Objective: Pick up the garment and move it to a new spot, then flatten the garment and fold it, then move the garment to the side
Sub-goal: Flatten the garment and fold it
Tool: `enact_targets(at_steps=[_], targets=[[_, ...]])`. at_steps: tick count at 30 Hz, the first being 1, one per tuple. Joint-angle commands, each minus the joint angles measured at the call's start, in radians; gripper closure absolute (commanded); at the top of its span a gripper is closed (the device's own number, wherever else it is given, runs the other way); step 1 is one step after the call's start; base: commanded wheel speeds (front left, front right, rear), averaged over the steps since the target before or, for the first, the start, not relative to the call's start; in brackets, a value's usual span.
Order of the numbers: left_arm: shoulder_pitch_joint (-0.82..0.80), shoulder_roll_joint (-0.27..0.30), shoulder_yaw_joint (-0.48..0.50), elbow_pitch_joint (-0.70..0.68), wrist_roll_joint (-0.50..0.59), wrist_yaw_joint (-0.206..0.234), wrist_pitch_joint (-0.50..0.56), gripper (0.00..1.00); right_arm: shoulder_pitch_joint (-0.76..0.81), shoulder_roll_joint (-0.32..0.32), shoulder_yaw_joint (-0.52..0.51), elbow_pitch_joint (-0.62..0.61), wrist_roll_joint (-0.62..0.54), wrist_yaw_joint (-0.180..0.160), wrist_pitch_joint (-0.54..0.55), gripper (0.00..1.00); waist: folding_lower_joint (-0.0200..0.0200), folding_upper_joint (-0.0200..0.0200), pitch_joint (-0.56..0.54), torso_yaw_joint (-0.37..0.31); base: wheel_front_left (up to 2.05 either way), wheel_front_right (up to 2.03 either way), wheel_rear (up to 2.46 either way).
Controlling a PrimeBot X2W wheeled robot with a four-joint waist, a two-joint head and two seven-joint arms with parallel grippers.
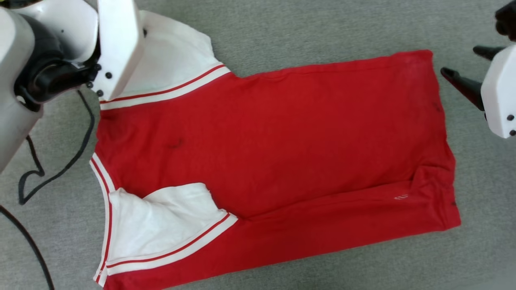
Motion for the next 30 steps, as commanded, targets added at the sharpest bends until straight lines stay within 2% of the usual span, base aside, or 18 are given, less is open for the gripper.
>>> enact_targets(at_steps=[1,7,14,19,20,21,30], targets=[[-0.016,-0.011,-0.003,-0.011,0.0,-0.002,-0.011,1.0,-0.032,0.003,0.029,0.032,0.035,0.0,0.055,0.0,-0.0001,0.0,0.016,0.019,0.0,0.0,0.0],[-0.056,-0.032,-0.02,-0.046,0.007,-0.003,-0.021,1.0,-0.109,0.038,0.079,0.138,0.105,0.0,0.155,0.0,-0.0001,0.0,0.058,0.061,0.0,0.0,0.0],[-0.085,-0.034,-0.036,-0.063,0.001,-0.004,-0.035,1.0,-0.125,0.102,0.143,0.249,0.127,0.0,0.151,0.0,-0.0001,0.0,0.089,0.084,0.0,0.0,0.0],[-0.086,-0.03,-0.048,-0.056,-0.009,-0.004,-0.059,1.0,-0.073,0.096,0.251,0.274,0.163,0.002,0.169,0.0,-0.0001,0.0,0.089,0.087,0.0,0.0,0.0],[-0.082,-0.027,-0.049,-0.053,-0.008,-0.004,-0.066,1.0,-0.078,0.093,0.257,0.276,0.167,0.003,0.154,0.57,-0.0001,0.0,0.083,0.085,0.0,0.0,0.0],[-0.076,-0.024,-0.05,-0.05,-0.007,-0.004,-0.076,1.0,-0.085,0.088,0.257,0.275,0.17,0.003,0.133,1.0,-0.0001,0.0,0.075,0.082,0.0,0.0,0.0],[-0.008,-0.014,-0.085,-0.042,-0.031,-0.004,-0.166,1.0,-0.118,0.015,0.251,0.281,0.208,0.0,-0.052,1.0,-0.0001,0.0,-0.065,0.092,0.0,0.0,0.0]])
